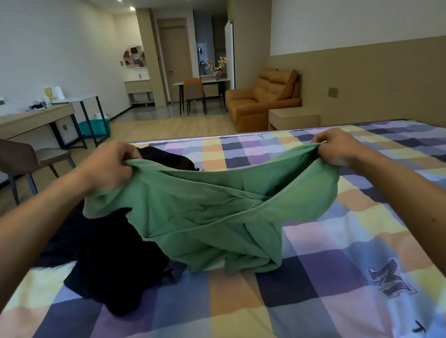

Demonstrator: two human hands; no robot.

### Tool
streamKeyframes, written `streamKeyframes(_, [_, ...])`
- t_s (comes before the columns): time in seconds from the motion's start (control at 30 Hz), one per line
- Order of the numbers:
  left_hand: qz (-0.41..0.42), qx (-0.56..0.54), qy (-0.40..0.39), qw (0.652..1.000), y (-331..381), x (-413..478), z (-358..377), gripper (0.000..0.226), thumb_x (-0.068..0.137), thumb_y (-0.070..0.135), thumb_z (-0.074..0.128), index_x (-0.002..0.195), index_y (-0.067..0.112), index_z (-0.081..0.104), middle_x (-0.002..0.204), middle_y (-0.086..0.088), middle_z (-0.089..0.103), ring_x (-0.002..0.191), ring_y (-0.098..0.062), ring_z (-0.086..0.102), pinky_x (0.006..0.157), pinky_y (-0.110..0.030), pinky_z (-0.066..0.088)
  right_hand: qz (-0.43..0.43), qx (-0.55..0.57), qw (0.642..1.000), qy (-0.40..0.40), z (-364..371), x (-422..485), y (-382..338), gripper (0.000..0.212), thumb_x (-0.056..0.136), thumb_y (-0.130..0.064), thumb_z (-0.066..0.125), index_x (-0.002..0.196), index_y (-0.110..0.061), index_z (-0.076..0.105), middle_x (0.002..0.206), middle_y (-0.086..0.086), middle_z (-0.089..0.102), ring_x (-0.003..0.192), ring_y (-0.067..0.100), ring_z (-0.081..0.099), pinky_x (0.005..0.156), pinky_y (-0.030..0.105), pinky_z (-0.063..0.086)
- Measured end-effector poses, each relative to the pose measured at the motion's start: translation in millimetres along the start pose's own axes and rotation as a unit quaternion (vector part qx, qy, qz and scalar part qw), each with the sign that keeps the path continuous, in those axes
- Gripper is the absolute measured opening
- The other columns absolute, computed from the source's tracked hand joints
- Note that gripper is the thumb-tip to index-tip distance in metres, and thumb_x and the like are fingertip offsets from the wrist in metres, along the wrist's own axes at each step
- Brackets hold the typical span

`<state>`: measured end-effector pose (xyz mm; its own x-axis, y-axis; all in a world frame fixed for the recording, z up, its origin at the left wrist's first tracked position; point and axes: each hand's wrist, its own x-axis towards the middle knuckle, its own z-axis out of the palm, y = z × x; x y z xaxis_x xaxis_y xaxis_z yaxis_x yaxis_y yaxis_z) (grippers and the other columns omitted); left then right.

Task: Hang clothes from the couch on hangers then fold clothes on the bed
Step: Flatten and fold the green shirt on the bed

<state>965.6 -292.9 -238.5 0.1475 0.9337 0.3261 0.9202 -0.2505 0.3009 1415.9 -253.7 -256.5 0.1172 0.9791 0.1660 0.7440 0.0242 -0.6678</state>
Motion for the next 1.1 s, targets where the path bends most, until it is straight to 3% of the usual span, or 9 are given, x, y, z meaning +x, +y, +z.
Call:
streamKeyframes(0.13, [0.001,-0.018,-0.019,1.000,-27.9,-5.7,12.9,0.023,0.085,-0.007,0.062,0.084,0.014,0.072,0.081,0.000,0.072,0.080,-0.020,0.066,0.066,-0.026,0.047,0.042,0.219,0.956,-0.192,-1.1,-16.9,14.9,0.024,0.103,-0.015,0.053,0.115,-0.003,0.070,0.103,0.014,0.076,0.081,0.023,0.074,0.067,0.030,0.060])
streamKeyframes(0.2, [0.017,-0.030,-0.034,0.999,-38.2,-6.5,18.2,0.015,0.089,0.003,0.069,0.084,0.017,0.071,0.081,0.001,0.072,0.079,-0.018,0.066,0.065,-0.028,0.047,0.027,0.253,0.911,-0.326,-8.5,-23.6,21.1,0.048,0.089,-0.034,0.074,0.124,-0.002,0.065,0.119,0.016,0.073,0.098,0.026,0.074,0.074,0.029,0.060])
streamKeyframes(0.33, [0.064,-0.038,-0.108,0.991,-45.1,1.9,22.5,0.014,0.093,0.021,0.071,0.079,0.023,0.069,0.075,0.005,0.069,0.070,-0.013,0.065,0.065,-0.032,0.050,0.022,0.098,0.861,-0.499,-21.8,-9.9,34.0,0.058,0.079,0.012,0.074,0.132,-0.005,0.056,0.126,0.015,0.069,0.112,0.031,0.069,0.088,0.036,0.059])
streamKeyframes(0.43, [0.085,0.029,-0.127,0.988,-41.5,30.4,32.6,0.013,0.091,0.027,0.074,0.079,0.024,0.069,0.075,0.009,0.068,0.072,-0.012,0.065,0.066,-0.031,0.048,0.011,-0.093,0.923,-0.374,-16.5,33.6,40.5,0.043,0.081,0.010,0.075,0.117,-0.011,0.066,0.116,0.015,0.073,0.106,0.033,0.070,0.093,0.045,0.058])
streamKeyframes(0.53, [0.057,0.129,-0.057,0.988,-24.8,85.5,24.4,0.009,0.089,0.022,0.074,0.085,0.018,0.067,0.079,0.004,0.064,0.081,-0.023,0.065,0.074,-0.034,0.047,-0.037,-0.153,0.984,-0.077,-24.7,80.7,23.3,0.016,0.088,0.003,0.065,0.095,-0.009,0.071,0.104,0.020,0.073,0.091,0.034,0.068,0.080,0.039,0.055])
streamKeyframes(0.77, [0.014,-0.015,0.302,0.953,45.1,149.4,-100.2,0.022,0.090,0.002,0.062,0.110,0.010,0.069,0.112,-0.017,0.067,0.107,-0.033,0.062,0.088,-0.038,0.048,-0.169,0.041,0.925,0.339,-130.8,96.3,-68.6,0.014,0.079,-0.014,0.058,0.083,-0.003,0.066,0.077,0.018,0.055,0.083,0.013,0.052,0.068,0.041,0.042])
streamKeyframes(0.9, [0.081,-0.020,0.310,0.947,66.3,115.2,-123.1,0.014,0.093,0.008,0.066,0.108,0.009,0.067,0.104,-0.007,0.062,0.093,-0.024,0.059,0.076,-0.030,0.048,-0.254,0.110,0.928,0.250,-162.2,64.5,-77.1,0.010,0.085,-0.015,0.068,0.079,-0.022,0.064,0.079,-0.005,0.061,0.065,-0.001,0.057,0.066,0.030,0.052])
streamKeyframes(0.97, [0.132,0.005,0.246,0.960,71.1,90.3,-118.0,0.007,0.092,0.010,0.069,0.099,0.011,0.066,0.097,-0.005,0.064,0.084,-0.022,0.060,0.067,-0.023,0.044,-0.282,0.064,0.947,0.141,-160.9,32.4,-76.8,0.021,0.090,-0.005,0.069,0.094,-0.025,0.067,0.085,-0.005,0.067,0.067,-0.004,0.062,0.068,0.015,0.055])
streamKeyframes(1.1, [0.246,0.034,0.062,0.967,71.1,35.8,-79.1,0.006,0.088,0.018,0.072,0.086,0.013,0.069,0.082,0.002,0.068,0.073,-0.011,0.065,0.067,-0.024,0.052,-0.243,-0.035,0.964,-0.103,-130.4,-29.5,-55.6,0.019,0.087,-0.011,0.073,0.085,-0.030,0.075,0.083,0.000,0.077,0.075,0.014,0.073,0.065,0.024,0.059])
